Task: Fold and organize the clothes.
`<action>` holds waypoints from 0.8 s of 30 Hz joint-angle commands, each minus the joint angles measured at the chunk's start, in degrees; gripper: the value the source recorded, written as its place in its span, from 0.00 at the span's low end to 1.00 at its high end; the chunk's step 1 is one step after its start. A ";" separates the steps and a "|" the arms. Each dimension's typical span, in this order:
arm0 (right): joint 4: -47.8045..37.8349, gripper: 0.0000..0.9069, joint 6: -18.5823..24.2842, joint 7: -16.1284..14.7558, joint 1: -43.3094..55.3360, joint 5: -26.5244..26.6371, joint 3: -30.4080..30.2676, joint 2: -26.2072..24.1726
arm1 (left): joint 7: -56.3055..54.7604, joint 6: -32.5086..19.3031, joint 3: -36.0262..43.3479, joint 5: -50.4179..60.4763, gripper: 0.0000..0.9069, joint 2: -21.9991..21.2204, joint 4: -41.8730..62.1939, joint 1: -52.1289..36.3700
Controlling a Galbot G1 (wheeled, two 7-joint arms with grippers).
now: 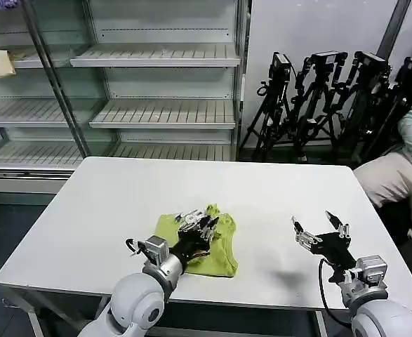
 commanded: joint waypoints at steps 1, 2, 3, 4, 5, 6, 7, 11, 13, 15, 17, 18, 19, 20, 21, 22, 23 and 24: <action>0.14 1.00 0.09 -0.16 -0.07 0.14 0.20 -0.19 | 0.75 -2.43 -7.16 -2.47 1.00 2.67 -2.75 -1.11; 0.10 1.00 0.17 -0.23 -0.13 0.24 0.26 -0.30 | 0.29 -2.31 -8.05 -2.61 1.00 4.01 -2.80 -0.67; 0.06 1.00 0.22 -0.29 -0.15 0.34 0.31 -0.37 | -0.78 -1.50 -9.52 -2.50 1.00 4.93 -2.59 0.11; -0.03 1.00 0.33 -0.36 -0.13 0.38 0.30 -0.40 | -2.79 -0.24 -11.12 -2.29 1.00 6.15 -1.96 1.35; -0.10 1.00 0.46 -0.37 -0.10 0.39 0.25 -0.39 | -3.82 0.39 -11.74 -1.82 1.00 6.76 -1.35 2.47; -0.17 1.00 0.49 -0.36 -0.01 0.40 0.19 -0.39 | -5.52 1.26 -12.20 -1.61 1.00 7.37 -0.38 3.62; -0.27 1.00 0.50 -0.40 0.10 0.37 0.07 -0.36 | -7.36 1.49 -12.65 -1.75 1.00 7.61 1.15 5.01; -0.35 1.00 0.68 -0.38 0.21 0.39 -0.13 -0.64 | -9.36 1.58 -12.75 -1.92 1.00 7.69 2.92 8.27; -0.18 1.00 0.69 -0.37 0.10 0.46 -0.11 -0.75 | -10.37 1.61 -12.03 -2.47 1.00 6.95 3.13 9.33; -0.03 1.00 0.72 -0.38 -0.08 0.47 -0.05 -0.81 | -10.47 1.63 -11.60 -3.25 1.00 6.47 3.10 9.93; 0.08 1.00 0.79 -0.40 -0.42 0.43 0.09 -0.86 | -10.99 1.65 -11.12 -6.13 1.00 5.79 2.85 9.95; 0.21 1.00 0.80 -0.38 -0.54 0.45 0.19 -0.84 | -11.08 1.65 -11.05 -6.85 1.00 5.69 2.93 9.75; 0.41 1.00 0.88 -0.38 -1.07 0.46 0.39 -0.84 | -11.01 1.62 -11.03 -6.46 1.00 5.37 3.29 9.43; 0.51 1.00 0.91 -0.41 -1.32 0.51 0.59 -0.92 | -11.17 1.64 -11.02 -6.57 1.00 5.22 3.64 9.13; 0.58 1.00 0.98 -0.42 -1.51 0.60 0.73 -0.98 | -11.26 1.64 -11.06 -6.55 1.00 5.15 3.99 8.91; 0.72 1.00 1.11 -0.44 -1.80 0.68 0.87 -1.12 | -11.28 1.63 -11.16 -6.48 1.00 5.10 4.60 8.74; 0.76 1.00 1.13 -0.48 -1.96 0.73 0.99 -1.19 | -11.26 1.63 -11.18 -6.51 1.00 5.15 4.97 8.70; 0.84 1.00 1.17 -0.48 -2.15 0.75 1.11 -1.23 | -11.21 1.64 -11.18 -6.50 1.00 5.17 5.06 8.74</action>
